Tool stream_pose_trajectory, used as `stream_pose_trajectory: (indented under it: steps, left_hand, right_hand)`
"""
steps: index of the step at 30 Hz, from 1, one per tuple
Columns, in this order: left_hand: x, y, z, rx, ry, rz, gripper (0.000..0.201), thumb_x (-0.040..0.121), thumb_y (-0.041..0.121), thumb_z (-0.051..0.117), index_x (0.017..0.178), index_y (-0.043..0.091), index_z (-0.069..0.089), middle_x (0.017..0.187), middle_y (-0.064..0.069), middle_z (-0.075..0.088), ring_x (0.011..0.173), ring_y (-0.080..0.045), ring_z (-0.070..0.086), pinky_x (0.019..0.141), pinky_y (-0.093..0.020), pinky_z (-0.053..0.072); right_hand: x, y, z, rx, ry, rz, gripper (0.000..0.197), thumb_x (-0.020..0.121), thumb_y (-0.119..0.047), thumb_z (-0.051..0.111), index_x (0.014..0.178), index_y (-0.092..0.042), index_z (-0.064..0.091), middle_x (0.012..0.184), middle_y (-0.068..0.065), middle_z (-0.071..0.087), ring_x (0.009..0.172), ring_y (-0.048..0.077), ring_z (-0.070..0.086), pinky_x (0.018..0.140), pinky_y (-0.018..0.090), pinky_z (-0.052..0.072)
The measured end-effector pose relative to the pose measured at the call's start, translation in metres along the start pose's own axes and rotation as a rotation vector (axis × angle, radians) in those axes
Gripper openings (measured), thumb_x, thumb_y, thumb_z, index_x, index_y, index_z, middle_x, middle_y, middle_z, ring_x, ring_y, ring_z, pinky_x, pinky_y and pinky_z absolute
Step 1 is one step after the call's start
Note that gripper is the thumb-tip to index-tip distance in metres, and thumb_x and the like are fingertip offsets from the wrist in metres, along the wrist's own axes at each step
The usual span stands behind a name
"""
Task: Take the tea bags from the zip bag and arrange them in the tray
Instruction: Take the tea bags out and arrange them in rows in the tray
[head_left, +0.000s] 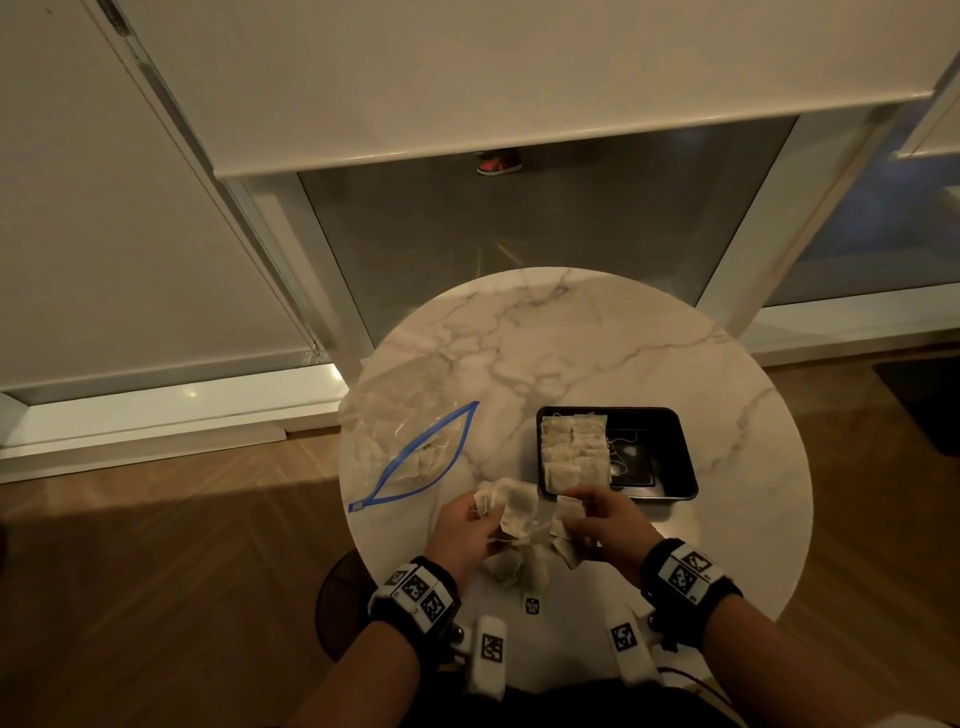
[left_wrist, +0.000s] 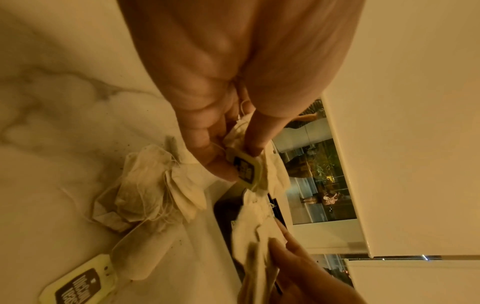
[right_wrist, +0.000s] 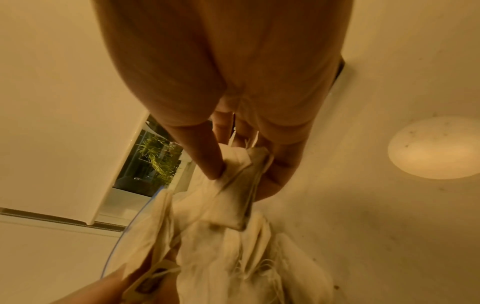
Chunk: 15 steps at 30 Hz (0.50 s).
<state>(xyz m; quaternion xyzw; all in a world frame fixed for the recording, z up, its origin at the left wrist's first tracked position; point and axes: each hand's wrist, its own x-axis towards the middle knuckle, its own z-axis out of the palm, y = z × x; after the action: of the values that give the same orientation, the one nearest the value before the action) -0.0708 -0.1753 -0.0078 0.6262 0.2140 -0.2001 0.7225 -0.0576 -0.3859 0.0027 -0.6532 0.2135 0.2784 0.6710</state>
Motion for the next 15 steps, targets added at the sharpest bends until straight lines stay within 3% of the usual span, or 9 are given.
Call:
stream_pose_trajectory:
  steps: [6, 11, 15]
  left_hand:
    - [0.005, -0.009, 0.000, 0.049, 0.045, 0.022, 0.016, 0.100, 0.013, 0.058, 0.111, 0.008, 0.069, 0.108, -0.020, 0.073, 0.102, -0.034, 0.070, 0.090, -0.051, 0.058]
    - [0.005, -0.012, -0.001, 0.053, 0.117, 0.035, 0.016, 0.100, 0.013, 0.057, 0.111, 0.010, 0.068, 0.104, -0.015, 0.074, 0.098, -0.029, 0.071, 0.080, -0.037, 0.059]
    - [0.007, -0.014, -0.002, 0.118, 0.172, 0.088, 0.014, 0.098, 0.014, 0.060, 0.109, 0.012, 0.068, 0.100, -0.011, 0.073, 0.091, -0.022, 0.070, 0.078, -0.033, 0.058]
  right_hand:
    - [0.008, 0.019, -0.013, -0.081, 0.103, 0.028, 0.029, 0.086, 0.000, 0.067, 0.113, -0.012, 0.064, 0.104, 0.011, 0.068, 0.090, 0.027, 0.068, 0.062, 0.035, 0.058]
    - [0.012, 0.033, -0.023, -0.004, 0.108, 0.063, 0.031, 0.084, 0.003, 0.068, 0.110, -0.012, 0.065, 0.105, 0.017, 0.067, 0.092, 0.031, 0.068, 0.072, 0.044, 0.059]
    - [0.014, 0.041, -0.029, 0.015, 0.143, 0.087, 0.043, 0.076, 0.010, 0.070, 0.113, -0.010, 0.063, 0.106, 0.020, 0.067, 0.094, 0.035, 0.067, 0.070, 0.044, 0.060]
